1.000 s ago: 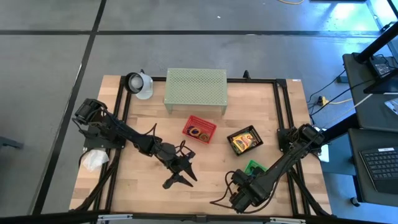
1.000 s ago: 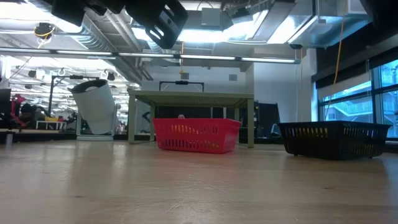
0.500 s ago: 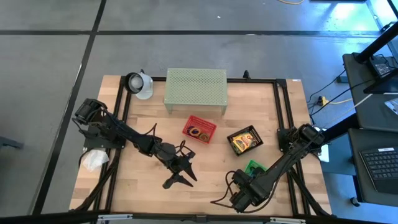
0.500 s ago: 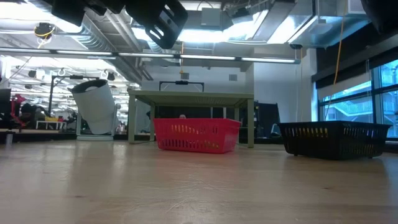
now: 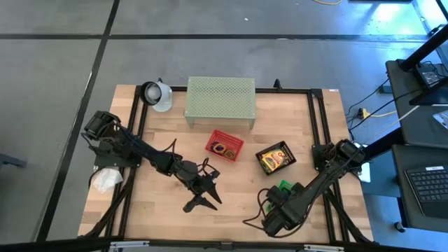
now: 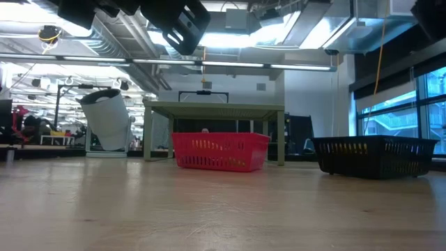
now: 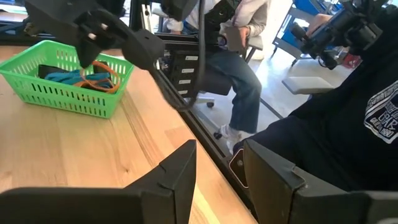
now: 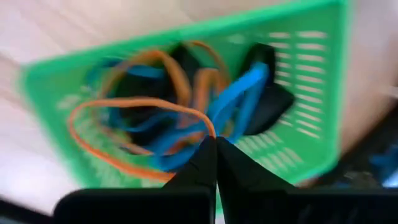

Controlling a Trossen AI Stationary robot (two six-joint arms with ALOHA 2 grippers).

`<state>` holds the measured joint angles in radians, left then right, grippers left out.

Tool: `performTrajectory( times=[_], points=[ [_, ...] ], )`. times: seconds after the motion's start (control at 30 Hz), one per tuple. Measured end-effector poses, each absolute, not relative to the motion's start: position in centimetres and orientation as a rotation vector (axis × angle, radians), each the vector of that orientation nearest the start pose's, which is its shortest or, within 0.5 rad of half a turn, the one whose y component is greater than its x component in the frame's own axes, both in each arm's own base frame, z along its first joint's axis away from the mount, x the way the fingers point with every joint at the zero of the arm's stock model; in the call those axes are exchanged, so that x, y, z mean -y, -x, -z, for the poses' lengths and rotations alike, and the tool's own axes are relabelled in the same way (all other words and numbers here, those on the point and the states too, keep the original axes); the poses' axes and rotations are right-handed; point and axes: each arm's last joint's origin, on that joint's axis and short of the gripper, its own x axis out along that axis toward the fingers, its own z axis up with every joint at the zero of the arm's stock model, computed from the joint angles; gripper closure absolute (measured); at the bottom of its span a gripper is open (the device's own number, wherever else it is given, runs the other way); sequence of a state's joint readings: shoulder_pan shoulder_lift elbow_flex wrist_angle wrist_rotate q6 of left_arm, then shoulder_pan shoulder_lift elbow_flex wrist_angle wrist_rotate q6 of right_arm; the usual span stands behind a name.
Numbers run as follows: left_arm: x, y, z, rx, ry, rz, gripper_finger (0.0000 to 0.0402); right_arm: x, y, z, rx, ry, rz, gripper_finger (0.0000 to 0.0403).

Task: Pick & Place Office Desk Supplies
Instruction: Adjust the orange rubber band in the green bin

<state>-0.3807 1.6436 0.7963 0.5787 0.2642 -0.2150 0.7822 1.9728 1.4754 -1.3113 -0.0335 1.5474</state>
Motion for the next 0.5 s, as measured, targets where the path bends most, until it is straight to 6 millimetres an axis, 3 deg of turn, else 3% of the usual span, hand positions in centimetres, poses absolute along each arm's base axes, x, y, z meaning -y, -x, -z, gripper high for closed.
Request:
performTrajectory(
  times=[0.3,0.5],
  points=[
    [13.3,-31.2,-19.8,-0.340,0.191,0.609,0.0274,-23.8,-24.0,-19.0,-1.609,-0.379,0.829,0.0401],
    [13.3,-31.2,-19.8,-0.340,0.191,0.609,0.0274,-23.6,-23.7,-20.1,-1.597,-0.385,0.806,0.0356]
  ],
)
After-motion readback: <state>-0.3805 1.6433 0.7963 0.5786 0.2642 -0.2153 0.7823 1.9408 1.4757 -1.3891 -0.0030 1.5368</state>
